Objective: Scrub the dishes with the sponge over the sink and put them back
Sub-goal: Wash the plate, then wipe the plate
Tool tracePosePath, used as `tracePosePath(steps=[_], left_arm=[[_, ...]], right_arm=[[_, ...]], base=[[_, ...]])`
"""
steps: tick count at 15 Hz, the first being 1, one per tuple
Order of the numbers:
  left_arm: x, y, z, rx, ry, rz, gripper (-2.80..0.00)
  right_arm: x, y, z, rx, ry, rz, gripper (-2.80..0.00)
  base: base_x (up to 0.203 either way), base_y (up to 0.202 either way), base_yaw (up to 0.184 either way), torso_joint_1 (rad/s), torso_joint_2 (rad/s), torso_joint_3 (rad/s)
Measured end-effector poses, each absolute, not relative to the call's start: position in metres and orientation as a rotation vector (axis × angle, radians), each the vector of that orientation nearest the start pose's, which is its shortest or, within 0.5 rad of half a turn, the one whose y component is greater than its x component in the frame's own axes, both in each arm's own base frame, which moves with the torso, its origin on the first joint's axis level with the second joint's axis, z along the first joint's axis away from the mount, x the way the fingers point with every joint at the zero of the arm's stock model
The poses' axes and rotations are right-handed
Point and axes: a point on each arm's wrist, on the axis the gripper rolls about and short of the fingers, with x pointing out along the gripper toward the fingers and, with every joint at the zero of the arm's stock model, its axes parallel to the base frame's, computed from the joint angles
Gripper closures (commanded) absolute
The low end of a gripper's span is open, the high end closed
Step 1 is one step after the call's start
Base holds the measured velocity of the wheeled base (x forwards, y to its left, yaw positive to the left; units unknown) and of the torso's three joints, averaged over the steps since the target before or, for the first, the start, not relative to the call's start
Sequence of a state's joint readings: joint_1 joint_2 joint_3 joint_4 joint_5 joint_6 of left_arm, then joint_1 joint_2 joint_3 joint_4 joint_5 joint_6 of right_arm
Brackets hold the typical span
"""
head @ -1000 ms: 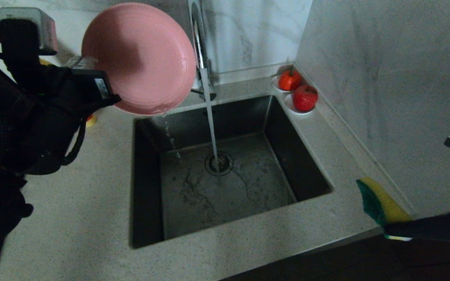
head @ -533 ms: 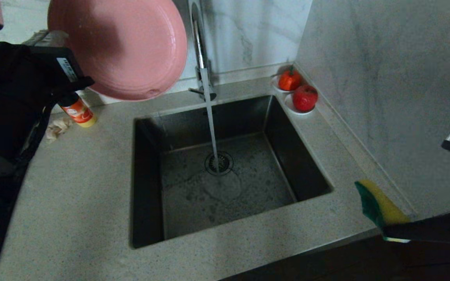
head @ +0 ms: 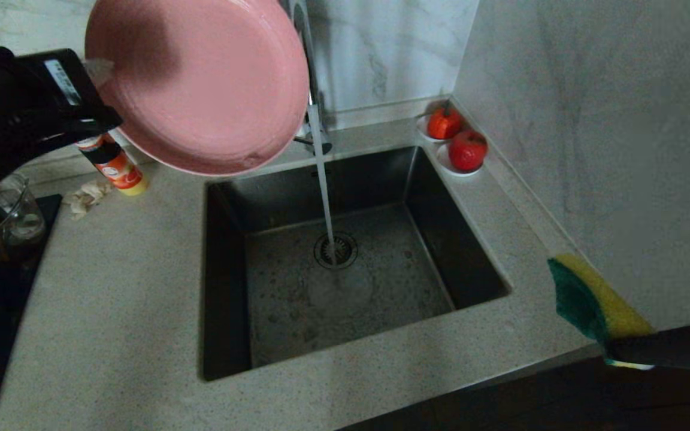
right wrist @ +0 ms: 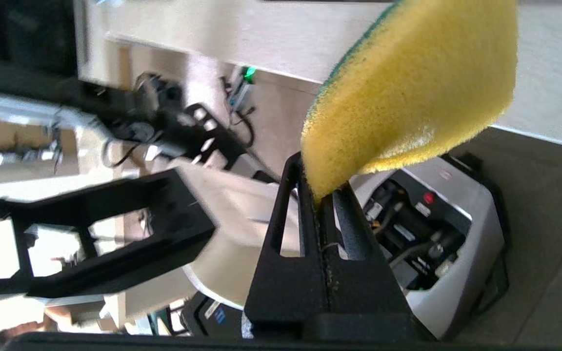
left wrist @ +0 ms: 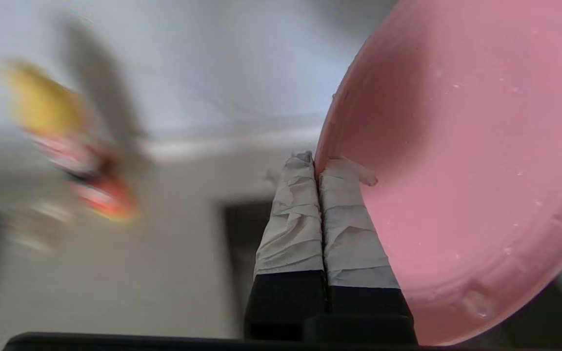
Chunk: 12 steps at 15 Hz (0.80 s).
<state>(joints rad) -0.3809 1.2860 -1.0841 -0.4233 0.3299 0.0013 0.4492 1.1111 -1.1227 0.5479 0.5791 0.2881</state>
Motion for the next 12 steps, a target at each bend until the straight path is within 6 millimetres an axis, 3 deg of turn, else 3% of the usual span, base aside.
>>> tracePosePath(steps=[2, 5, 9, 12], left_arm=[[0.168, -0.063, 0.363, -0.185, -0.105, -0.203, 0.0], [0.151, -0.06, 0.358, -0.24, 0.02, -0.352, 0.0], [0.155, -0.077, 0.342, -0.222, 0.088, -0.451, 0.0], [0.167, -0.102, 0.337, -0.21, 0.101, -0.436, 0.0]], right_arm=[[0.1, 0.069, 0.301, 0.274, 0.678, 0.975, 0.0], [0.09, 0.071, 0.311, 0.257, 0.639, 1.042, 0.0], [0.079, 0.068, 0.323, 0.256, 0.585, 1.113, 0.0], [0.075, 0.066, 0.332, 0.259, 0.552, 1.154, 0.0]], base=[[0.0, 0.0, 0.0, 0.0, 0.0, 0.0], [0.0, 0.0, 0.0, 0.0, 0.0, 0.0], [0.0, 0.0, 0.0, 0.0, 0.0, 0.0], [0.0, 0.0, 0.0, 0.0, 0.0, 0.0]])
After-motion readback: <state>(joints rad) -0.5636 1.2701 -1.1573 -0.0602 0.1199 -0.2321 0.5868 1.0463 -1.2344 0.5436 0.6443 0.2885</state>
